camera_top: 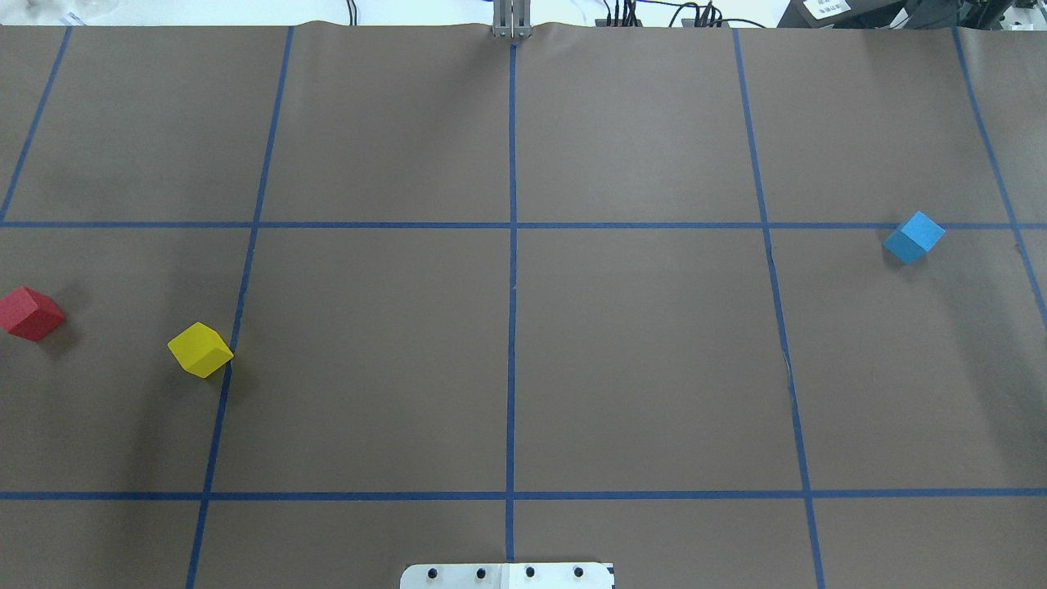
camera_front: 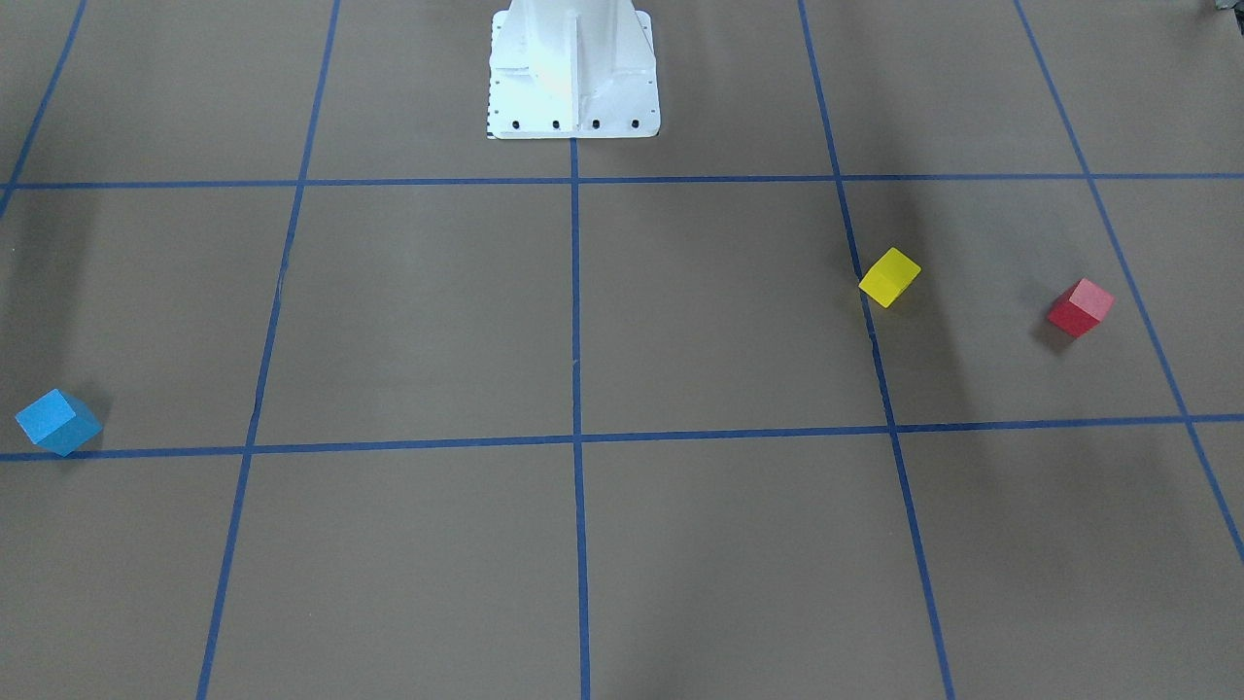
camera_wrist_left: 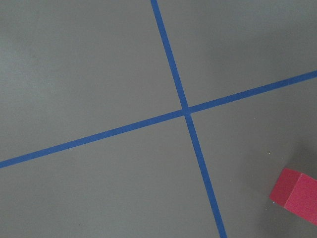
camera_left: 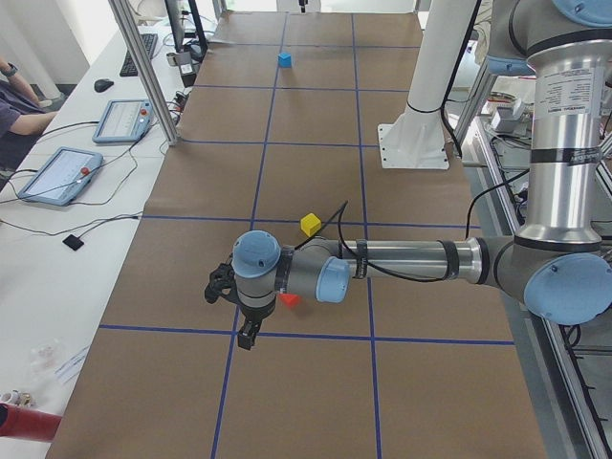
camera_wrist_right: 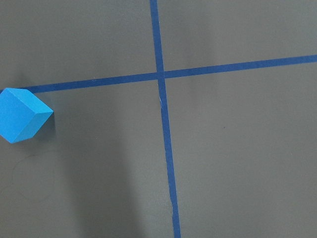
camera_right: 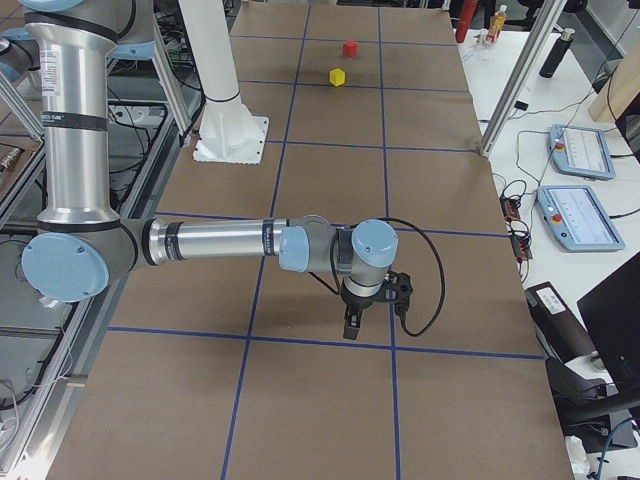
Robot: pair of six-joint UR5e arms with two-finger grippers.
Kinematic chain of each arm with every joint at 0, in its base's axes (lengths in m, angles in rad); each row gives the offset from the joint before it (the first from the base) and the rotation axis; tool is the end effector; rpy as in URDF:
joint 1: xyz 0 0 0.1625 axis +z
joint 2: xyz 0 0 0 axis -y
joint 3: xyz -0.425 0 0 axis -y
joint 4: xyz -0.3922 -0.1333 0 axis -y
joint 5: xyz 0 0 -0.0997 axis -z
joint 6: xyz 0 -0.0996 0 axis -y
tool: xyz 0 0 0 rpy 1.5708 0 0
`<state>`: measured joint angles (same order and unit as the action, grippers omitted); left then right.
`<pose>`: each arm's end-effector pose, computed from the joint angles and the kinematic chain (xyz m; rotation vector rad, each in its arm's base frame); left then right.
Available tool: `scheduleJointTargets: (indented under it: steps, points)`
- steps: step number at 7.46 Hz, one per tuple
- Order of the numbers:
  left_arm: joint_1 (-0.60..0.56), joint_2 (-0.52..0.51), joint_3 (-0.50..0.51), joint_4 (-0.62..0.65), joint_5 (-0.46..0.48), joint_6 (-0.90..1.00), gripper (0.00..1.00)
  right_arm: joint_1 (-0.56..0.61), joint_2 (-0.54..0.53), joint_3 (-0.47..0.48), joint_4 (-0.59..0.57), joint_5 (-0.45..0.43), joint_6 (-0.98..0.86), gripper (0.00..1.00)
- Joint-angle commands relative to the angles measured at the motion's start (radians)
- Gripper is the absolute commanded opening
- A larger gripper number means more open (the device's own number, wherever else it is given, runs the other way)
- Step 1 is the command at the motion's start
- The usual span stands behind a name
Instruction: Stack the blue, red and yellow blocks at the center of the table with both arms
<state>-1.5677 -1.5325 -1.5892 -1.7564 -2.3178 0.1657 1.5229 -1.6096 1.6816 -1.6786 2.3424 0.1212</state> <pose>-0.0641 -0.4864 0.6506 0.2184 0.7315 0.2224 0.0412 -0.4743 0.6339 -0.0991 -0.7661 0.0834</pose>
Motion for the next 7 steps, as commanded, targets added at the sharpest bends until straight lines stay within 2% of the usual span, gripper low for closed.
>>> scheduleJointTargets:
  steps: [1,7]
  points:
    - [0.000,0.002,0.000,0.000,0.000,0.000,1.00,0.003,-0.003,-0.002,-0.001,0.009,-0.020,0.99]
    - [0.000,0.008,-0.015,-0.002,-0.005,0.003,1.00,0.009,0.002,0.022,0.008,0.004,-0.026,0.99]
